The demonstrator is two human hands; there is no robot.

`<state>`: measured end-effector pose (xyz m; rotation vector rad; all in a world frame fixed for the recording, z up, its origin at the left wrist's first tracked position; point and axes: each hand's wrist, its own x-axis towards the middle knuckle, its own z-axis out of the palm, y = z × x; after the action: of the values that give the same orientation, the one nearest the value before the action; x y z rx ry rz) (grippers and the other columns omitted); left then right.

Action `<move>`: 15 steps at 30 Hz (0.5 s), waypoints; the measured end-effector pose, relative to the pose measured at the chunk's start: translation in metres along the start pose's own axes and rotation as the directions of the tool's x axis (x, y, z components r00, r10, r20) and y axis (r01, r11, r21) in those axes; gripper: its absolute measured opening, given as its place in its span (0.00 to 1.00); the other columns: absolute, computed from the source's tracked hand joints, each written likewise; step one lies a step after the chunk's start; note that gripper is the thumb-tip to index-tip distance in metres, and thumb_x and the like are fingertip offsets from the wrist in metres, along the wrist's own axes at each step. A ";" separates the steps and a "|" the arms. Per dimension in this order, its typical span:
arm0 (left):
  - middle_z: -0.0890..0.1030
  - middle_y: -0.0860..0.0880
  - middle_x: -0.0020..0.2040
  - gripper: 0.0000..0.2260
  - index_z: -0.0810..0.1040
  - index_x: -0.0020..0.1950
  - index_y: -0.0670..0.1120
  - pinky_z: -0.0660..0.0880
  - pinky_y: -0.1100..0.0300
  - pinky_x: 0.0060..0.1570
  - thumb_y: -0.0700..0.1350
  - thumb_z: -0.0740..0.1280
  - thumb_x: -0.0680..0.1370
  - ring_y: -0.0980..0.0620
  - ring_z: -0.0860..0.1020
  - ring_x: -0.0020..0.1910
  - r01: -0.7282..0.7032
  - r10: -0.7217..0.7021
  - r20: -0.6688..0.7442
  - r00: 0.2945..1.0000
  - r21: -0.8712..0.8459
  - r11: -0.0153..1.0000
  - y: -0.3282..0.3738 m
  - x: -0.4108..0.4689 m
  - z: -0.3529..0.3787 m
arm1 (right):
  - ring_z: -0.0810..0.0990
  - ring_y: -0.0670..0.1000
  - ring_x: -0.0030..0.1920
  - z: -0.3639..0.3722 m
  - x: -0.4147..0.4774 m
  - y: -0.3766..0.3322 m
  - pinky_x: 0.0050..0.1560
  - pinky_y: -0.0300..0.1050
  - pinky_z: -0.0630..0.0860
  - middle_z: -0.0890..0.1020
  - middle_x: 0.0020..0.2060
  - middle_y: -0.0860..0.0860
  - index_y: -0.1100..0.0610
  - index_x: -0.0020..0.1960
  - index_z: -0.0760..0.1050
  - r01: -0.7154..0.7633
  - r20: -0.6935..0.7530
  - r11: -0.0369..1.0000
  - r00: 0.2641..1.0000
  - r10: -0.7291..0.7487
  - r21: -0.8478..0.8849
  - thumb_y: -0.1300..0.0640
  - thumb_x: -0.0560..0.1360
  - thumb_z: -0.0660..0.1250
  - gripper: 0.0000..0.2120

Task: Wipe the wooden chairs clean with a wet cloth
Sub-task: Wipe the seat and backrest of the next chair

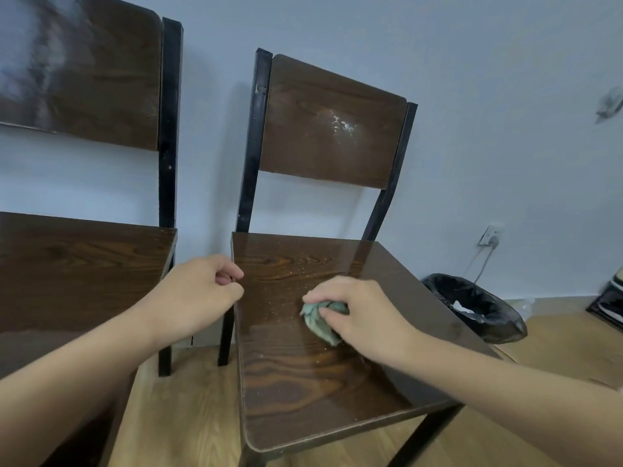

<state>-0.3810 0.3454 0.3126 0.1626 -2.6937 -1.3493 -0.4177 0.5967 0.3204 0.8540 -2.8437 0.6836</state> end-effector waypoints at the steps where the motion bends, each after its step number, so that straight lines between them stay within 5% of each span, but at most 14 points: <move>1: 0.80 0.56 0.51 0.09 0.79 0.57 0.56 0.79 0.56 0.51 0.45 0.67 0.79 0.58 0.80 0.46 0.002 -0.002 0.001 1.000 -0.010 1.000 0.000 0.000 -0.001 | 0.79 0.38 0.59 0.000 -0.014 -0.007 0.65 0.33 0.73 0.83 0.58 0.41 0.47 0.60 0.85 0.039 0.025 0.999 0.999 -0.039 -0.009 0.62 0.79 0.70 0.15; 5: 0.81 0.55 0.51 0.09 0.78 0.55 0.57 0.80 0.55 0.52 0.45 0.68 0.78 0.57 0.81 0.48 -0.002 0.002 0.021 1.000 -0.024 1.000 -0.001 -0.003 -0.002 | 0.79 0.38 0.58 -0.018 -0.046 -0.014 0.61 0.30 0.75 0.83 0.55 0.38 0.45 0.57 0.85 0.047 0.094 0.998 0.994 -0.050 0.031 0.63 0.78 0.71 0.15; 10: 0.80 0.56 0.51 0.09 0.78 0.57 0.58 0.77 0.59 0.45 0.47 0.68 0.78 0.58 0.80 0.44 -0.018 0.020 0.066 0.998 -0.019 1.000 -0.001 -0.014 -0.001 | 0.81 0.41 0.42 -0.065 -0.021 0.058 0.37 0.24 0.76 0.84 0.54 0.48 0.48 0.56 0.85 -0.322 -0.189 0.944 0.934 0.304 -0.069 0.67 0.78 0.67 0.16; 15: 0.78 0.60 0.54 0.10 0.78 0.58 0.59 0.76 0.63 0.44 0.49 0.68 0.79 0.59 0.79 0.44 -0.054 0.056 0.094 0.994 -0.025 0.998 -0.005 -0.025 0.001 | 0.79 0.43 0.51 -0.052 -0.039 0.076 0.57 0.36 0.73 0.84 0.53 0.44 0.51 0.57 0.85 -0.453 -0.179 0.882 0.885 0.429 -0.127 0.54 0.77 0.73 0.10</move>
<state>-0.3565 0.3472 0.3064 0.0227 -2.7357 -1.4053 -0.4278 0.6954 0.3286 0.1130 -2.9228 0.5093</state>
